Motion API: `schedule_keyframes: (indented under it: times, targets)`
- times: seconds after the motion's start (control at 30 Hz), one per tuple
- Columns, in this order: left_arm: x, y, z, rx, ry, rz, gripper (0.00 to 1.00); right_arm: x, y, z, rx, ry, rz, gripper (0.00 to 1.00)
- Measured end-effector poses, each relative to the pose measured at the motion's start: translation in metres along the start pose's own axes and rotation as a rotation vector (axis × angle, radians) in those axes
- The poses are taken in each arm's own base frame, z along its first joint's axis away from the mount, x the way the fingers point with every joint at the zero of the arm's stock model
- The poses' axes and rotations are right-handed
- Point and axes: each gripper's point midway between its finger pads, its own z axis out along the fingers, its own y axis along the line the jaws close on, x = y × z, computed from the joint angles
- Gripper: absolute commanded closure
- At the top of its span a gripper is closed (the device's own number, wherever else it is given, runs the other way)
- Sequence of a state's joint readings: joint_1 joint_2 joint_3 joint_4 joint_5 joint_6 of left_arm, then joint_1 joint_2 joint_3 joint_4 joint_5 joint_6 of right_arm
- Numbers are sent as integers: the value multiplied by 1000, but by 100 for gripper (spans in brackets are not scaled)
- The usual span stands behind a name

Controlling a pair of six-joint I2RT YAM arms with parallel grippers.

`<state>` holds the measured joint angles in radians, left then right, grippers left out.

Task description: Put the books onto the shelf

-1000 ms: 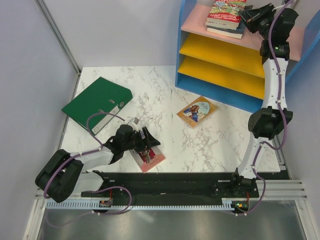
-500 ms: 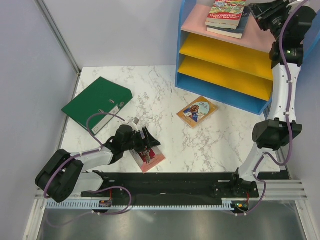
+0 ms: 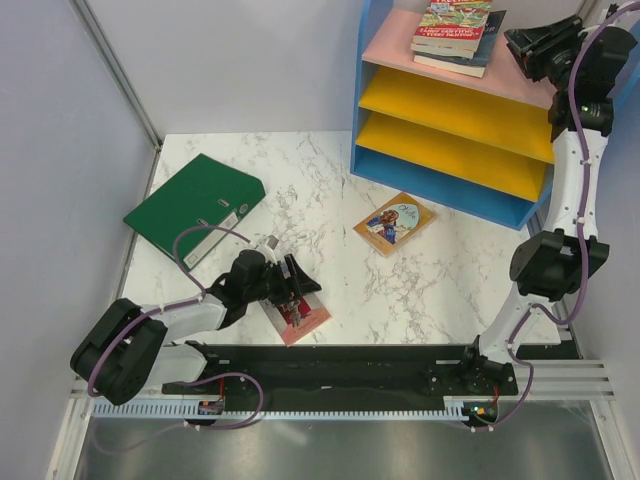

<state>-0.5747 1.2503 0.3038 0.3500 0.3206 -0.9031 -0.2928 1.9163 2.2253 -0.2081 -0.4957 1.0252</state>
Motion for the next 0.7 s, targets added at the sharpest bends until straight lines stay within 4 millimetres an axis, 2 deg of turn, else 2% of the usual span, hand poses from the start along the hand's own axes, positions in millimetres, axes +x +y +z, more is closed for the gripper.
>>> schedule_keyframes:
  times: [0.13,0.2,0.5,0.7]
  targets:
    - [0,0,0,1,1,0,15,7,-10,2,30,21,17,44]
    - [0,0,0,2,2,0,15,7,-11,2,36,25,16,42]
    - [0,0,0,2,2,0,15,14,-17,4,75,32,8,42]
    - [1,0,0,5,0,1,15,32,-17,21,98,43,-17,42]
